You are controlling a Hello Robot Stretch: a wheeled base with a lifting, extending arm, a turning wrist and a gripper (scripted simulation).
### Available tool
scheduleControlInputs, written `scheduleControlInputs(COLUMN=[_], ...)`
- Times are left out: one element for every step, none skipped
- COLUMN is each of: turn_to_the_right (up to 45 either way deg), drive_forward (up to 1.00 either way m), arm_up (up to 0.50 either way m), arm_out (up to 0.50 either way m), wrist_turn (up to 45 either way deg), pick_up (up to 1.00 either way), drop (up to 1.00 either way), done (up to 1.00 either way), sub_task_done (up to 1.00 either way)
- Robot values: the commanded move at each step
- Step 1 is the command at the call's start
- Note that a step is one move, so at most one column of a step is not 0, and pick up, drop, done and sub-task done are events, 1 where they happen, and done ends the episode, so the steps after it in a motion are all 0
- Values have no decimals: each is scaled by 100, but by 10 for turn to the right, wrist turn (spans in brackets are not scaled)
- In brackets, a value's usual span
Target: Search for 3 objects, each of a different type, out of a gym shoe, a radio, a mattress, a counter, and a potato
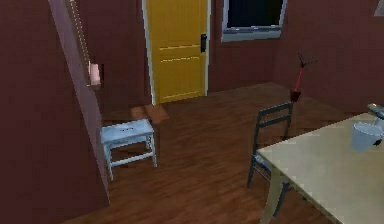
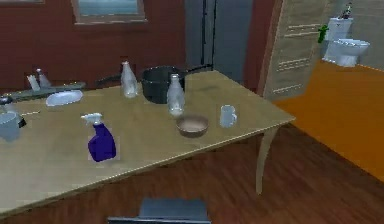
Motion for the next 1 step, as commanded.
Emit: scheduleControlInputs(turn_to_the_right=[-60], drive_forward=[0], arm_up=[0], arm_out=[0], wrist_turn=[0], pick_up=[0], drop=[0], done=[0], sub_task_done=[0])
